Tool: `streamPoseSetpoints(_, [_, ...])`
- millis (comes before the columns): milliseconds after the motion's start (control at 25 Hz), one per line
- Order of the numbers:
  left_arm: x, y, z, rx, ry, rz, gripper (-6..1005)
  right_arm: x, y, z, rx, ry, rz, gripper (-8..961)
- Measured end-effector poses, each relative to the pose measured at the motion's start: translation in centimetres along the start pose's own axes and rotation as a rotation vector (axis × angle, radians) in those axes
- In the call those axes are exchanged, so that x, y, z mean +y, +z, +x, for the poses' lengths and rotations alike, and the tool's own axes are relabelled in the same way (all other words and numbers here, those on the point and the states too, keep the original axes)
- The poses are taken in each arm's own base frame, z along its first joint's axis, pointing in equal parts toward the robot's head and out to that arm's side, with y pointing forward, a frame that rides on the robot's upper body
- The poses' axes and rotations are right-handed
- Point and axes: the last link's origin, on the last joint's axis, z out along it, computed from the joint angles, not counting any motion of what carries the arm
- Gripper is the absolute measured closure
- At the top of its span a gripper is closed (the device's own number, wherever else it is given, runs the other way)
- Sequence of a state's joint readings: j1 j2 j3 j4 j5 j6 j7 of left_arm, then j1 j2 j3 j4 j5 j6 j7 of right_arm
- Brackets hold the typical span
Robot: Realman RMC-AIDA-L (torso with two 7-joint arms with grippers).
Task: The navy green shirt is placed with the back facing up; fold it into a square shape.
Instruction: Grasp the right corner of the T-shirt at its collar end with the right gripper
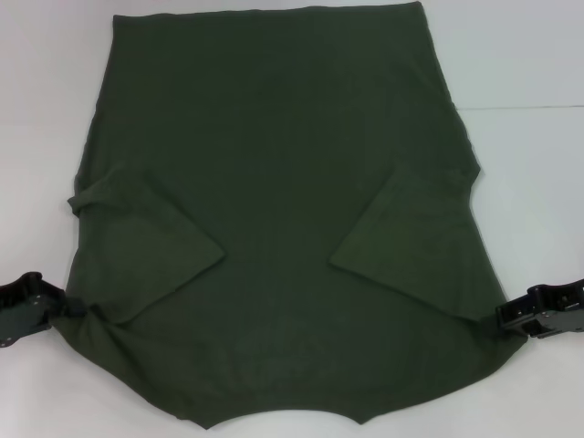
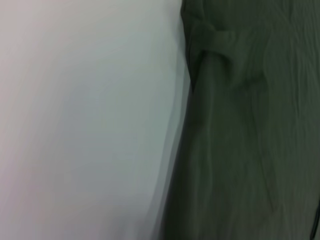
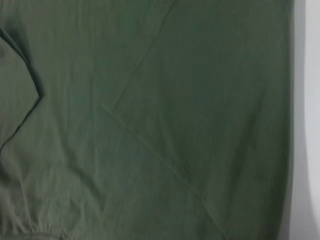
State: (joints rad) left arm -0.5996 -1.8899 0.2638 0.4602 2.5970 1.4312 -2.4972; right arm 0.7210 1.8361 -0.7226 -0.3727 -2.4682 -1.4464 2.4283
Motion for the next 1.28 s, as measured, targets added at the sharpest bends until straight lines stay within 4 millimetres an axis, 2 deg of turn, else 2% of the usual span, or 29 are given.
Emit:
streamPoseSetpoints(440, [0.02, 0.02, 0.06, 0.002, 0.001, 0.001, 934, -0.19, 0.01, -0.22, -0.014, 0.004, 0.015, 532])
streamPoseSetpoints(640, [0.02, 0.02, 0.11, 0.005, 0.002, 0.003, 932, -0.15, 0.06, -0.21, -0.01, 0.003, 0.016, 745])
streamPoseSetpoints(1280, [0.1, 0.09, 0.23, 0.007, 0.004, 0.004, 927, -0.2, 0.24, -0.32, -0.001, -0.028, 0.044, 805])
